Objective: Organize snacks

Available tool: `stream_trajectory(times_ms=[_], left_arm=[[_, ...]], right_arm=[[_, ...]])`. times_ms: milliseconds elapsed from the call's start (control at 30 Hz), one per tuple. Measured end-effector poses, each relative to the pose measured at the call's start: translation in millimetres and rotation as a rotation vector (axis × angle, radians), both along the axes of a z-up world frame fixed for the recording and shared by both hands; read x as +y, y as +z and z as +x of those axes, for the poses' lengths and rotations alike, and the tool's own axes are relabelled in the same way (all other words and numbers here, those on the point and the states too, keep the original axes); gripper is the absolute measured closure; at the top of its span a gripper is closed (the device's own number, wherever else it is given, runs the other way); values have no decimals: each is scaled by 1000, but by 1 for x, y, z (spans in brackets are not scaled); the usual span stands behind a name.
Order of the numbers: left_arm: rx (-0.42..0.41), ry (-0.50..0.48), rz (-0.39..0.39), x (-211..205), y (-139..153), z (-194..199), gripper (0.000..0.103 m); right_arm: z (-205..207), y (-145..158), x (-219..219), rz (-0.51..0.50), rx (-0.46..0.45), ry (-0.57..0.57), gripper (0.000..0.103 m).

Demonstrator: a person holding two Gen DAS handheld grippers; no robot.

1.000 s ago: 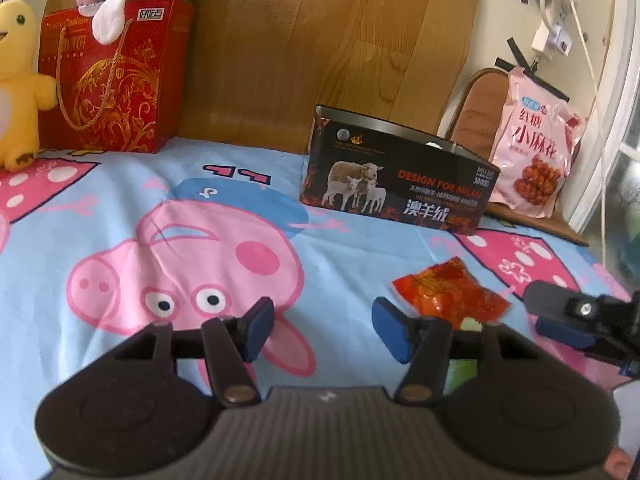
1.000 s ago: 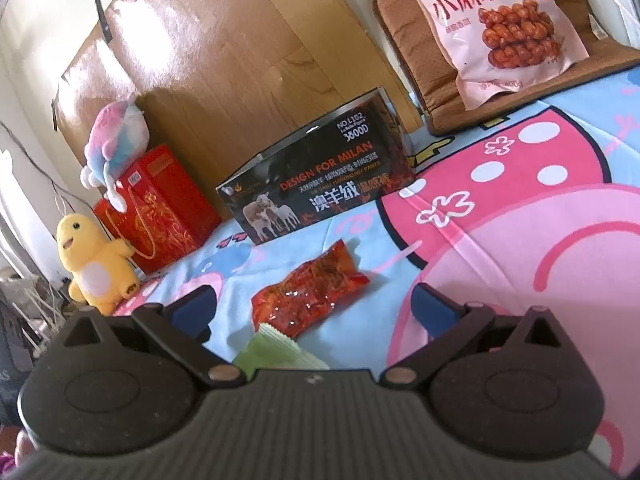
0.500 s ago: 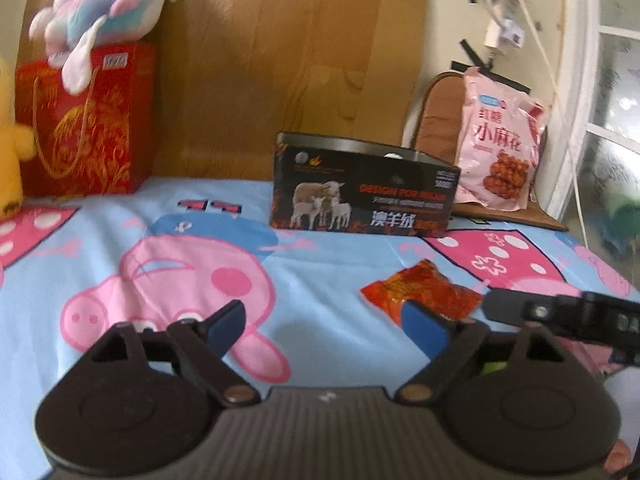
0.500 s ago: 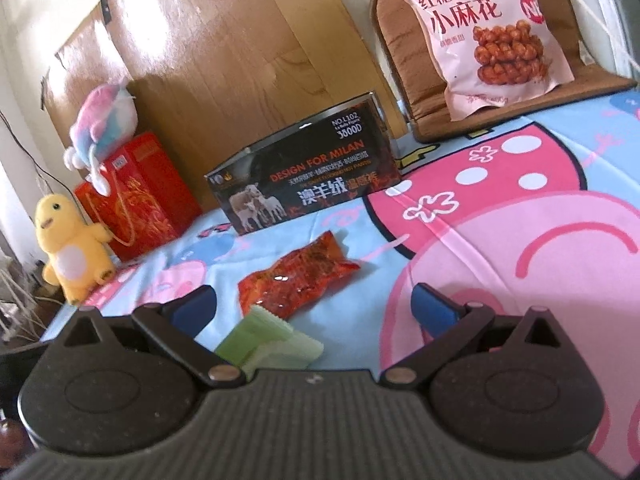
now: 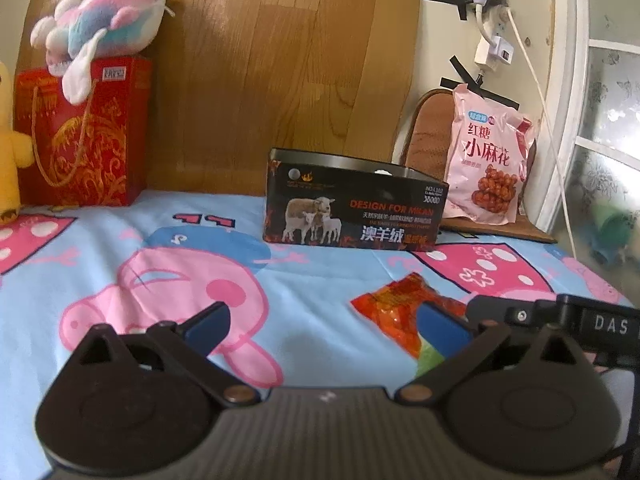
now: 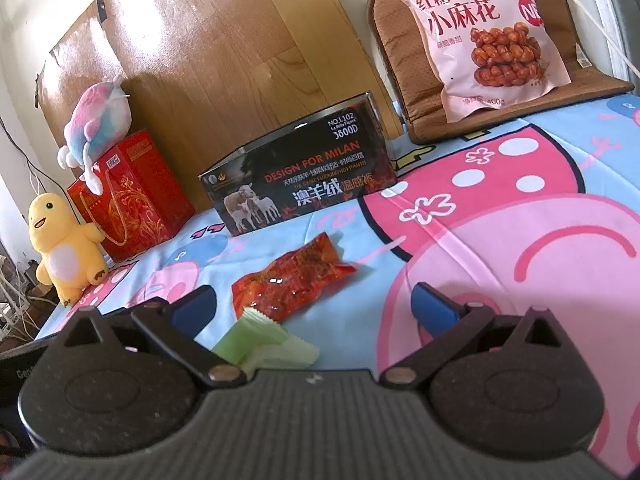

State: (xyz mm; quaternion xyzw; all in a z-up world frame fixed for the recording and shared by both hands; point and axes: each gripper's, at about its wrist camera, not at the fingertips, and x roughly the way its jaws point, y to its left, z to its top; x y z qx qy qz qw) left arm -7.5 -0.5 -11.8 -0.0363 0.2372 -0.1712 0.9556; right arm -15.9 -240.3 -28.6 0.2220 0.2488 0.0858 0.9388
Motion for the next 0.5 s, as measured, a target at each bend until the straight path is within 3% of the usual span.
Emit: stream_trajectory(times_ms=[233,400,500], left_arm=[[-32,17,14,-3,1,-6,0],[19,4,35,-7,0,-2,0],[28,-11,60,-9,0,-1,0]], right_arm=[[-3,0,1,0,-3,-24,0],[-15,0,-11,33,-35,-191,0],[-14,-2,-16,59,-23,-215,0]])
